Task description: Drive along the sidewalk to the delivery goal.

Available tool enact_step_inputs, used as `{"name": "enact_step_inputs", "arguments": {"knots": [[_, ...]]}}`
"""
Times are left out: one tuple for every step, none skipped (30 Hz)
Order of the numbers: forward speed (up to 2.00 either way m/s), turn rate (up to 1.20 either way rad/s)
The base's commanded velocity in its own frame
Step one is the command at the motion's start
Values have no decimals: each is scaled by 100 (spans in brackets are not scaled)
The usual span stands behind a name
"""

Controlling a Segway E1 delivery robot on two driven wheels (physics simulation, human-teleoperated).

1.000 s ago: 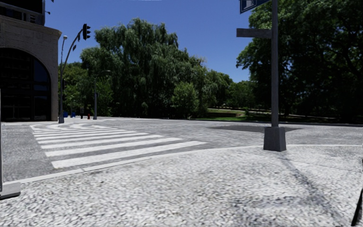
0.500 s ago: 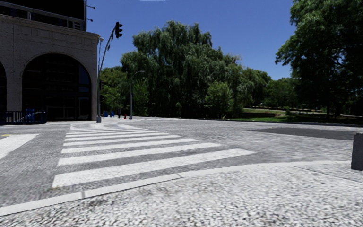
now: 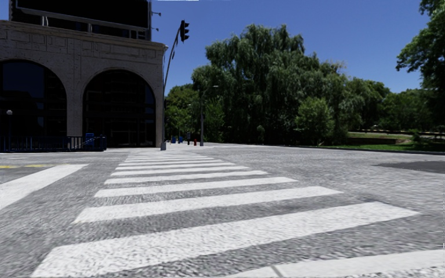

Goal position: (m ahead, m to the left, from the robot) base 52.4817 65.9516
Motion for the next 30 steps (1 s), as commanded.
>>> {"name": "enact_step_inputs", "arguments": {"knots": [[199, 49], [199, 49], [199, 49], [199, 49], [199, 49], [199, 49], [199, 49], [199, 49], [199, 49], [199, 49], [199, 49], [199, 49], [199, 49], [199, 49], [199, 41], [199, 41], [199, 25], [199, 16], [199, 0], [199, 0], [199, 0], [199, 0], [199, 0], [199, 0], [199, 0], [199, 0], [199, 0], [199, 0], [199, 0], [199, 0]]}}
